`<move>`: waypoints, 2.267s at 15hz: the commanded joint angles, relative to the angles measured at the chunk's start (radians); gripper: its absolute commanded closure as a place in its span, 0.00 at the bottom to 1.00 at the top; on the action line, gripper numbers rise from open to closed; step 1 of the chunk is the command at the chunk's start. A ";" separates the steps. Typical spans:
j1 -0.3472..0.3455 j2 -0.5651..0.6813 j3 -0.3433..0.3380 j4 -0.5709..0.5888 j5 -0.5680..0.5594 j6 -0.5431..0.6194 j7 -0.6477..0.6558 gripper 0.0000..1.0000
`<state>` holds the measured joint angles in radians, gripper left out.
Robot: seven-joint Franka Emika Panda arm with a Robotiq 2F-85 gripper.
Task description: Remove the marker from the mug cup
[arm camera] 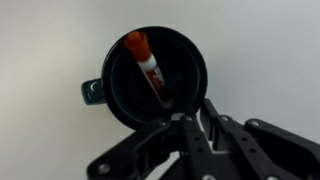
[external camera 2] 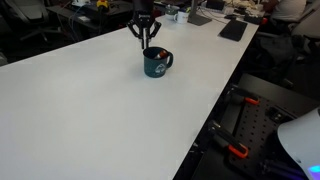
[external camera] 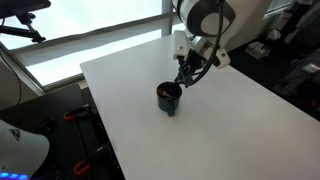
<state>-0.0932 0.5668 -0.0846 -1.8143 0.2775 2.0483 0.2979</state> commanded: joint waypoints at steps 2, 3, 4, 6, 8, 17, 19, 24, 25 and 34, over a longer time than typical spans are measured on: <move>-0.001 -0.016 0.002 -0.016 0.003 -0.012 -0.004 0.45; 0.000 -0.017 0.001 -0.017 0.002 -0.011 -0.003 0.36; 0.001 -0.018 0.001 -0.020 0.002 -0.011 -0.001 0.29; 0.001 -0.021 0.001 -0.028 0.002 -0.009 -0.001 0.14; 0.002 -0.030 0.000 -0.040 0.002 -0.004 0.001 0.01; 0.001 -0.141 -0.013 -0.188 0.015 0.004 0.026 0.00; -0.006 -0.164 -0.021 -0.216 0.020 0.001 0.030 0.00; -0.035 -0.198 -0.048 -0.269 0.039 0.000 0.039 0.10; -0.040 -0.200 -0.051 -0.275 0.044 -0.001 0.037 0.17; -0.058 -0.186 -0.049 -0.282 0.049 0.002 0.019 0.28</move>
<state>-0.1524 0.4059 -0.1326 -2.0698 0.3025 2.0484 0.3213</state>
